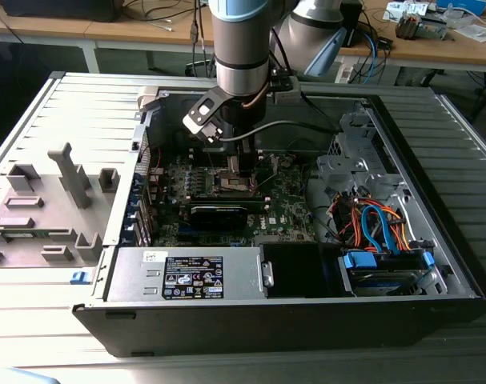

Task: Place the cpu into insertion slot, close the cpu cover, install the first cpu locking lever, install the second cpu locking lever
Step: 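Place the cpu into insertion slot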

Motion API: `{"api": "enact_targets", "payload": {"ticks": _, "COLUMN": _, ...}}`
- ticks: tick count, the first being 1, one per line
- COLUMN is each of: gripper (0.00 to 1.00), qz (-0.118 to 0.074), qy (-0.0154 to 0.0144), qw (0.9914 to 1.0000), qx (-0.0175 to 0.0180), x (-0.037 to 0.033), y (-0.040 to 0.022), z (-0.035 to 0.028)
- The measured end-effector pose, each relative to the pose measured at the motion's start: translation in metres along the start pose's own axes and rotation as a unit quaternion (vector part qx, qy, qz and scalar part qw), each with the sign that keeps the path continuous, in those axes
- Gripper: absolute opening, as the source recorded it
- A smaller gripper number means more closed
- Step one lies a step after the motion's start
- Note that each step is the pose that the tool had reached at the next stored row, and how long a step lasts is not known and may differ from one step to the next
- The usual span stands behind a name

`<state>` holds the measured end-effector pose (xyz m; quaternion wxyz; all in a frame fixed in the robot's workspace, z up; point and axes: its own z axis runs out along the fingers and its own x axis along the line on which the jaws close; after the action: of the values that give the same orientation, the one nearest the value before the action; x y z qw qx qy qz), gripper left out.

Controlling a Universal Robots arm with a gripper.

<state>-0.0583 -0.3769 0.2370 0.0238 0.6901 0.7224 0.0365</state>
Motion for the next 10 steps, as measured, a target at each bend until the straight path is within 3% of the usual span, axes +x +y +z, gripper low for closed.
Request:
{"api": "enact_targets", "payload": {"ticks": 3, "gripper": 0.55, "qz": -0.001, "qy": -0.0025, "qw": 1.00000, "qx": 0.0003, "x": -0.0001, "y": -0.0011, "z": 0.0011}}
{"api": "enact_targets", "payload": {"ticks": 10, "gripper": 0.55, "qz": -0.001, "qy": -0.0025, "qw": 1.00000, "qx": 0.0002, "x": 0.0000, "y": -0.0018, "z": 0.0028}}
